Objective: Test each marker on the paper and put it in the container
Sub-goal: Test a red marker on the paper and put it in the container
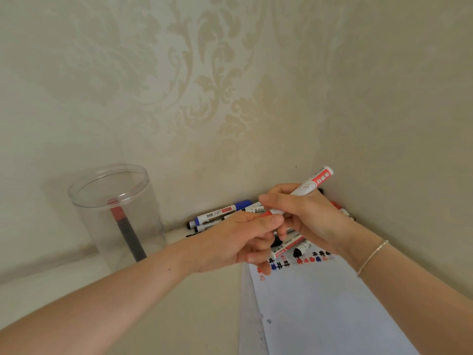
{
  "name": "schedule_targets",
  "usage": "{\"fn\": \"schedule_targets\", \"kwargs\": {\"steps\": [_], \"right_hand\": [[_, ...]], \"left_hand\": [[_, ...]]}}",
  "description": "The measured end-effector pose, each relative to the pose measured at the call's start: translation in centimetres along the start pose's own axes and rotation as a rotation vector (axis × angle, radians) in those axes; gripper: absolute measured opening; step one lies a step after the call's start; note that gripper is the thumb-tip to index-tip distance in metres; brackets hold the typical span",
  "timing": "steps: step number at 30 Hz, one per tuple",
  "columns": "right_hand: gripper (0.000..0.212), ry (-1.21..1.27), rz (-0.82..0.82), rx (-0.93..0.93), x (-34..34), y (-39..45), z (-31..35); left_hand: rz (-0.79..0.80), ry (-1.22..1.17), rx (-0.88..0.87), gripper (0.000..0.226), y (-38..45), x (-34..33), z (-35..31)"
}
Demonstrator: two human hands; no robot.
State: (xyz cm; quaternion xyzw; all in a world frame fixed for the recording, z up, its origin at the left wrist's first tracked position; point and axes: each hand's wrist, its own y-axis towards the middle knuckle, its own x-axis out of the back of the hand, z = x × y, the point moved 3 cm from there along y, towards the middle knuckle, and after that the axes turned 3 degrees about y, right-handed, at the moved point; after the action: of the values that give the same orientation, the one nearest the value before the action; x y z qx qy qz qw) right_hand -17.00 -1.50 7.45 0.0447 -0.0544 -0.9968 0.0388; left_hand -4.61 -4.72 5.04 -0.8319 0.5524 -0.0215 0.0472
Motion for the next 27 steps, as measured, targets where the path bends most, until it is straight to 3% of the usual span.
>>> {"fn": "schedule_targets", "kwargs": {"steps": [6, 11, 14, 21, 27], "right_hand": [[0.023, -0.008, 0.021, -0.017, 0.1, 0.4, -0.7], [0.024, -0.41, -0.209, 0.037, 0.2, 0.5, -1.0], [0.024, -0.429, -0.318, 0.042, 0.0, 0.4, -1.6], [0.028, -0.209, -0.222, -0.046, -0.2, -0.2, -2.7], [0.025, -0.152, -0.109, -0.026, -0.2, -0.2, -2.6]], "left_hand": [[0.036, -0.082, 0.06, 0.027, 0.1, 0.3, 0.9], [-0.126, 0.34, 0.035, 0.01, 0.9, 1.7, 0.7], [-0.22, 0.495, -0.028, 0.012, 1.1, 1.7, 0.4], [-0.144, 0.637, -0.016, 0.035, 0.6, 1.0, 0.5], [-0.171, 0.654, -0.067, 0.036, 0.4, 1.0, 0.6]]}}
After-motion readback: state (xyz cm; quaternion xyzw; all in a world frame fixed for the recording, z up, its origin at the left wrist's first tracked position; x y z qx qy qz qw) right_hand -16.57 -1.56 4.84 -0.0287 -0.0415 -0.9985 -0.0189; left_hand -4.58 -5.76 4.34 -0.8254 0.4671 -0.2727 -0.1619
